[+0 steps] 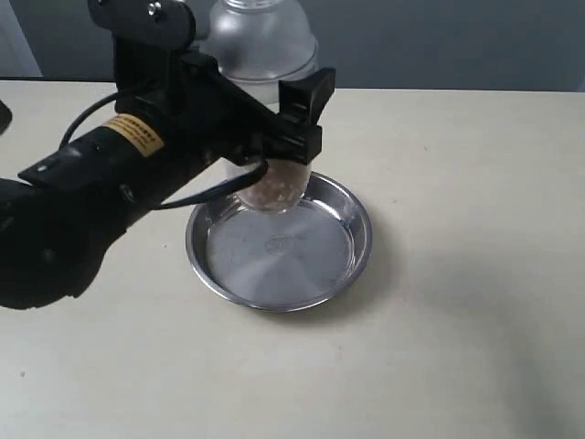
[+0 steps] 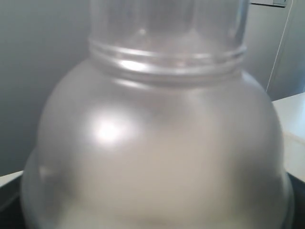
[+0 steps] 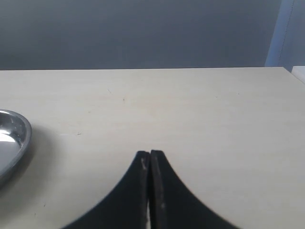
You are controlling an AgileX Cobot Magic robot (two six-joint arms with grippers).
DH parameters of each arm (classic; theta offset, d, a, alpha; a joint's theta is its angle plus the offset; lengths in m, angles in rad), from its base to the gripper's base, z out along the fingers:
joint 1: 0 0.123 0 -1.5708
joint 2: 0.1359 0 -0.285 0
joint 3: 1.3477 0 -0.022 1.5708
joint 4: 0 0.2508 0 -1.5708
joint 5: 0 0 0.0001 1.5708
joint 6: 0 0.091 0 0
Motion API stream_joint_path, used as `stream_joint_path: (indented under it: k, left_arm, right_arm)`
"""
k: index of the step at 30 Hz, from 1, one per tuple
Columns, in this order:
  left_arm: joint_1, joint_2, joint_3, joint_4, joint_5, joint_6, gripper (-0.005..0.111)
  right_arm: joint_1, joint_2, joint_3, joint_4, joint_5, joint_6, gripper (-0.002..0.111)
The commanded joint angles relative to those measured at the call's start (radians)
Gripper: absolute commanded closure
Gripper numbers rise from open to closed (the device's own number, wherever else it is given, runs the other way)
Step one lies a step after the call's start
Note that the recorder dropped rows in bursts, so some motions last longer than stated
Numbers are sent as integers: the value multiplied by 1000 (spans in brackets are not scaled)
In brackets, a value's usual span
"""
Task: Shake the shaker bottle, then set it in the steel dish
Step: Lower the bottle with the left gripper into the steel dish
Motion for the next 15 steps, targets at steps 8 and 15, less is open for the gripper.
stream_joint_path:
  k: [8,15]
  left_arm:
    - [-5,141,84,16,-302,-150,107]
    - [-5,245,88,32,-397,-213,107]
  right_arm:
    - [2,-4,1,-1,-9,0,109]
    - [2,-4,1,-1,-9,0,109]
